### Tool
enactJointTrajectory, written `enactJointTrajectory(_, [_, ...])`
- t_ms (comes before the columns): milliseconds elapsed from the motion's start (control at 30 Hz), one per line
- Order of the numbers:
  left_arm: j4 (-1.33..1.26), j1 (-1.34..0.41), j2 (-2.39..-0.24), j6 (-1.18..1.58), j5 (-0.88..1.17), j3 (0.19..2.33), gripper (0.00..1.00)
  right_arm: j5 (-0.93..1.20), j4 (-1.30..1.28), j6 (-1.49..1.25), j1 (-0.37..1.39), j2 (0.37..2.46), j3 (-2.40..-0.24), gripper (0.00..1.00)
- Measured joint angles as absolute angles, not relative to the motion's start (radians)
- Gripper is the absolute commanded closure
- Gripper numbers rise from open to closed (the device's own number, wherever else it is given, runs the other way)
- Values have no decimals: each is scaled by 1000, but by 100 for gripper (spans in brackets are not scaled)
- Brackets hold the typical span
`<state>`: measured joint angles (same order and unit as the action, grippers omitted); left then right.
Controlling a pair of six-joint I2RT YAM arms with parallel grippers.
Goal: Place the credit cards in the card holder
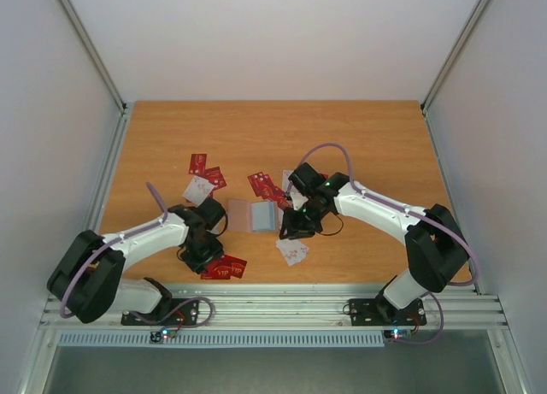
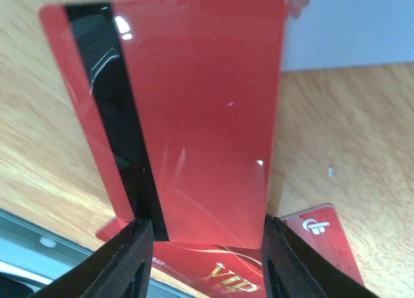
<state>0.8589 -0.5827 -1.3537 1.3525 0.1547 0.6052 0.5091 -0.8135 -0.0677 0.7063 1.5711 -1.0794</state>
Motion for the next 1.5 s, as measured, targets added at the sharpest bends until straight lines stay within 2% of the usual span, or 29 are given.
enactJointTrajectory(233, [852, -646, -1376, 1391, 173, 617, 63, 503, -801, -75, 706, 1572, -1076, 72])
enactJointTrajectory(400, [847, -674, -1437, 1390, 217, 658, 78, 497, -794, -91, 706, 1571, -1076, 72])
enactJointTrajectory(533, [841, -689, -1475, 1380, 270, 687, 84, 496, -779, -109, 706, 1563, -1058, 72])
enactJointTrajectory(800, [867, -707, -1477, 1307, 258, 724, 82, 493, -775, -126, 706, 1545, -1028, 72])
enactJointTrajectory(867, [876, -711, -1477, 1268, 216, 746, 76, 494, -775, -126, 706, 1545, -1028, 72])
enactJointTrajectory(967, [914, -712, -1468, 1201, 164, 807, 61, 505, -771, -126, 706, 1545, -1028, 72])
enactJointTrajectory(1033, [938, -705, -1436, 1155, 122, 850, 58, 530, -753, -128, 706, 1545, -1024, 71])
enactJointTrajectory(1167, [991, -664, -1329, 1069, 78, 866, 62, 587, -675, -170, 710, 1545, -999, 71])
enactJointTrajectory(1267, [1018, -608, -1261, 1009, 69, 840, 65, 608, -596, -246, 728, 1541, -959, 66])
enactJointTrajectory(1500, [1043, -486, -1227, 833, 59, 763, 64, 520, -451, -501, 898, 1530, -911, 57])
